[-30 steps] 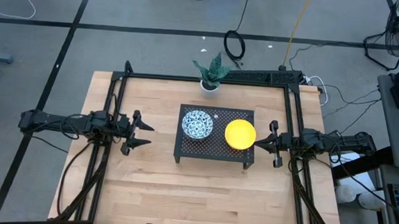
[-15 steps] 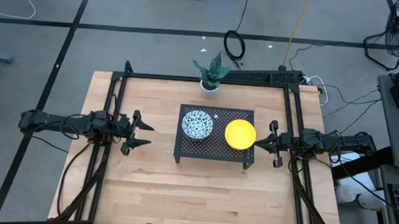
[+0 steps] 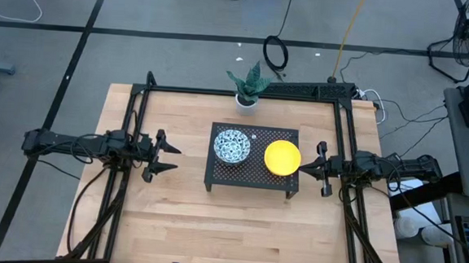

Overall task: Pick & Place Mini bowls
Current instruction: Return to Home Position

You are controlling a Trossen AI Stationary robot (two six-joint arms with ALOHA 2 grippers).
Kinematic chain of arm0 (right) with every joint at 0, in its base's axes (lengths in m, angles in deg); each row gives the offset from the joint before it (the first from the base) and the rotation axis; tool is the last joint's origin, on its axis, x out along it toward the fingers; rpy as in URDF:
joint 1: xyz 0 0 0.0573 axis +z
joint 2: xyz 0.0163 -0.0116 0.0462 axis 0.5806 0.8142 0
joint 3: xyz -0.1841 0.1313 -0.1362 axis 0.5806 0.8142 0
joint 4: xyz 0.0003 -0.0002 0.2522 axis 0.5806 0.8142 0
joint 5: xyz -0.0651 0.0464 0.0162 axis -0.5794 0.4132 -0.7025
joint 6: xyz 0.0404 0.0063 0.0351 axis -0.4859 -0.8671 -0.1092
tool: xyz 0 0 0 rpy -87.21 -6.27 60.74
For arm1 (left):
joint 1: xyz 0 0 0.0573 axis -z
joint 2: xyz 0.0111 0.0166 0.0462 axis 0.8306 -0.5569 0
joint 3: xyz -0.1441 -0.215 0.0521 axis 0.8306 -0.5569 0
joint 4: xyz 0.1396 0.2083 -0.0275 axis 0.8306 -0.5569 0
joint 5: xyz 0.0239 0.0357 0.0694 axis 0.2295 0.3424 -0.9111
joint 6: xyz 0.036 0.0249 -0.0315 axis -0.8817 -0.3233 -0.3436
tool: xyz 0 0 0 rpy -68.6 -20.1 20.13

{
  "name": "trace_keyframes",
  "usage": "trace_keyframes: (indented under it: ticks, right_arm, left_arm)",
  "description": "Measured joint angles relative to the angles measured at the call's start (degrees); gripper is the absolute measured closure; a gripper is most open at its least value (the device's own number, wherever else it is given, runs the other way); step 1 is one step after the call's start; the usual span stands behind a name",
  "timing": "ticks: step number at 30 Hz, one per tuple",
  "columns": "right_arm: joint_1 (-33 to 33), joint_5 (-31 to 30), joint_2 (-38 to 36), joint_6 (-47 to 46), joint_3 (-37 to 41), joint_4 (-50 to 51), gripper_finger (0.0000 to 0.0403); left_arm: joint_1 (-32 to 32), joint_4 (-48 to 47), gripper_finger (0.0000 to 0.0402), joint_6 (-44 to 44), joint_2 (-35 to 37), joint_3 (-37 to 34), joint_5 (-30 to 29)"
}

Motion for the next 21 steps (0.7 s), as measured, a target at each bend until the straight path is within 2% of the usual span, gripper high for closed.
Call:
trace_keyframes:
  ticks: [16,21]
  right_arm:
    - [0.0,0.0,0.0,0.0,0.0,0.0,0.0403]
    - [0.0,0.0,0.0,0.0,0.0,0.0,0.0403]
  left_arm:
    - [0.0,0.0,0.0133,0.0,0.0,0.0,0.0]
    - [0.0,0.0,0.0141,0.0,0.0,0.0,0.0]
